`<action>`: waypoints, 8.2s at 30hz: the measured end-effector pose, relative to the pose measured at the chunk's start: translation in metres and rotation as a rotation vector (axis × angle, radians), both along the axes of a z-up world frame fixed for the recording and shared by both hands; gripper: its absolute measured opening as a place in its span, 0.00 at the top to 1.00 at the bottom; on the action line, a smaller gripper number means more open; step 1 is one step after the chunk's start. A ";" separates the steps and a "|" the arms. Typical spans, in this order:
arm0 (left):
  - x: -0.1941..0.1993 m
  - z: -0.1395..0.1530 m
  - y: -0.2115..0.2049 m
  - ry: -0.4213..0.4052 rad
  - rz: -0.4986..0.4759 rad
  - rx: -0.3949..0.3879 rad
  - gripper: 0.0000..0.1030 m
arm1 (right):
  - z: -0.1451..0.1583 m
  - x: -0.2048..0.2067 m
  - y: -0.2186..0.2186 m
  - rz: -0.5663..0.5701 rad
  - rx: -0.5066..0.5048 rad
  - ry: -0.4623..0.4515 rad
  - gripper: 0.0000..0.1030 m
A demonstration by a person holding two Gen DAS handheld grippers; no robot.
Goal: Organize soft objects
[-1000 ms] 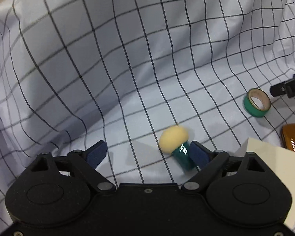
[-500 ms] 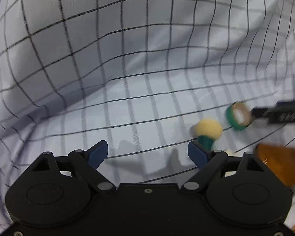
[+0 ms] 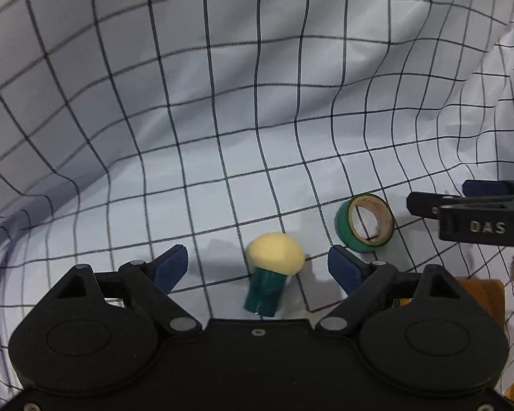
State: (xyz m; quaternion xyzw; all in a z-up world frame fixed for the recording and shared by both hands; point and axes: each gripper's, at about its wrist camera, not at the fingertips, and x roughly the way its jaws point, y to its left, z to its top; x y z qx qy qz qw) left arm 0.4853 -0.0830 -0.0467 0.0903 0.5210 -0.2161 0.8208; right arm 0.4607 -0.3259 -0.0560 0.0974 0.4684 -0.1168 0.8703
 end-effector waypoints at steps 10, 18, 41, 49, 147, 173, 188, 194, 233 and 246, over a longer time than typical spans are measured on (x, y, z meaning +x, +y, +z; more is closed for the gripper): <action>0.012 -0.021 -0.008 0.052 0.065 -0.001 0.41 | 0.014 -0.016 0.010 0.030 -0.089 -0.107 0.12; 0.010 -0.021 -0.002 0.045 0.082 -0.048 0.46 | 0.013 -0.006 0.006 0.020 0.023 -0.066 0.22; 0.001 0.016 0.058 -0.083 0.247 -0.087 0.63 | 0.002 0.012 0.068 0.199 -0.038 -0.014 0.27; -0.003 0.018 0.072 -0.071 0.257 -0.115 0.63 | -0.019 0.025 0.076 0.216 -0.053 0.031 0.46; -0.227 0.068 -0.102 0.013 -0.200 -0.265 0.63 | 0.039 -0.306 0.011 -0.111 -0.014 -0.122 0.53; -0.432 0.107 0.069 -0.289 0.169 -0.298 0.63 | 0.079 -0.449 0.125 0.042 0.065 -0.332 0.53; -0.447 0.060 0.074 -0.255 0.281 -0.284 0.63 | 0.067 -0.461 0.145 0.018 0.004 -0.315 0.53; -0.452 0.050 0.070 -0.251 0.278 -0.263 0.63 | 0.063 -0.460 0.146 0.017 0.007 -0.304 0.53; -0.453 0.045 0.085 -0.267 0.418 -0.241 0.31 | 0.055 -0.453 0.144 0.033 0.042 -0.262 0.50; -0.453 0.042 0.082 -0.259 0.405 -0.223 0.27 | 0.051 -0.451 0.143 0.033 0.051 -0.235 0.49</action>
